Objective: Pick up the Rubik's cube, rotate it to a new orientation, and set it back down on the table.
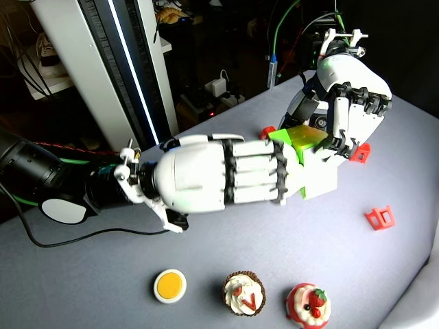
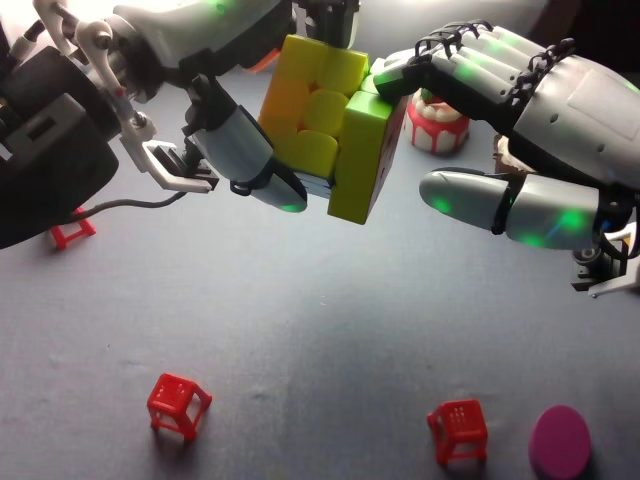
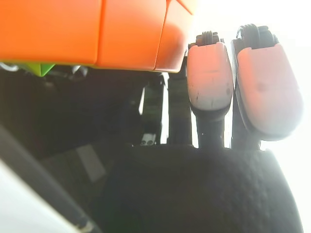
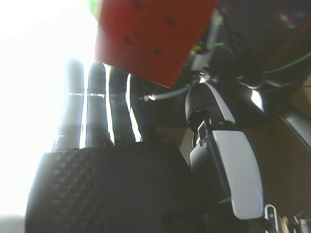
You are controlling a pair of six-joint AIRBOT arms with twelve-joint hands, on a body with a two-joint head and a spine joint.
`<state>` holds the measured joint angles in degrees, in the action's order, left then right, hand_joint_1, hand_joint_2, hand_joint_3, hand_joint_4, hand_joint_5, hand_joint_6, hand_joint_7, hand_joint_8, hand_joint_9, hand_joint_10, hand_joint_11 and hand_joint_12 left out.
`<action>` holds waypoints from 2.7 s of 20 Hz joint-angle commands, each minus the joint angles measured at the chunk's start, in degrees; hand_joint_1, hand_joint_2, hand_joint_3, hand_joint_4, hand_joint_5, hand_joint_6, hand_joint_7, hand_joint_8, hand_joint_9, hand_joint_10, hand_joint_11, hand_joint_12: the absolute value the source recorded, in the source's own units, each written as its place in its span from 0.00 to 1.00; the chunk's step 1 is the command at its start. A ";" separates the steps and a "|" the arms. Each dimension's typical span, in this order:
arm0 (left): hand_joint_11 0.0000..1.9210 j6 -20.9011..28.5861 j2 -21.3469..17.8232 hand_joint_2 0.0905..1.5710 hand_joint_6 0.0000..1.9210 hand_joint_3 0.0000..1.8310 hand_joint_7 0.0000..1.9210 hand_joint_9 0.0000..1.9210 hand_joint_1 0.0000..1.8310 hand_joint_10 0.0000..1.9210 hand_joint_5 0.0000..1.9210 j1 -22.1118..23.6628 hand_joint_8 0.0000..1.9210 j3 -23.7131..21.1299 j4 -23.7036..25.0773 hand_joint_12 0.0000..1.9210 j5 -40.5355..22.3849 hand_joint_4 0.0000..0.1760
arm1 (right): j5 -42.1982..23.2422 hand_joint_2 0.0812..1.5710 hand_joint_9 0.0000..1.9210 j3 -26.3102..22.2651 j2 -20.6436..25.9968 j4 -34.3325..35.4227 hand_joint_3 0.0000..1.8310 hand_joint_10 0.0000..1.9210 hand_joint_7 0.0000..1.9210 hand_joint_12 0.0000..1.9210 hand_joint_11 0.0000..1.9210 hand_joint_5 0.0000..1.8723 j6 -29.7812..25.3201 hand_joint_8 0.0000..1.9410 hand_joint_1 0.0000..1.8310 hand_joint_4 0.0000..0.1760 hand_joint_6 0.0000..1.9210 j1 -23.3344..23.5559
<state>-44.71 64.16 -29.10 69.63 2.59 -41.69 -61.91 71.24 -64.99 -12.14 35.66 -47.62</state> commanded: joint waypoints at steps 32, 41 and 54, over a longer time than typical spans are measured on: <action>0.60 1.53 7.79 0.85 0.77 0.04 0.31 0.53 0.62 1.00 0.25 -4.31 0.99 8.81 -10.14 1.00 3.65 0.00 | -11.76 0.90 0.07 -8.17 10.34 5.35 0.00 0.16 0.13 0.34 0.00 0.13 -0.55 0.00 0.00 0.00 0.01 0.74; 0.30 0.74 7.87 0.82 0.82 0.01 0.36 0.32 0.60 0.82 0.28 -7.02 0.79 10.29 -13.99 0.99 5.73 0.00 | -12.01 0.90 0.10 -8.11 10.59 6.15 0.00 0.13 0.16 0.50 0.00 0.15 -0.55 0.00 0.00 0.00 0.01 0.21; 0.00 -0.33 2.73 0.51 0.00 0.00 0.00 0.00 0.37 0.00 0.00 -9.88 0.00 5.20 -12.15 0.00 -0.40 0.85 | -12.61 0.91 0.08 -8.21 10.89 7.00 0.00 0.15 0.14 0.44 0.00 0.14 -0.55 0.00 0.00 0.00 0.01 -0.51</action>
<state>-45.15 66.48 -39.57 74.59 -9.74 -34.74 -67.44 62.98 -54.28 -6.59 35.44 -48.51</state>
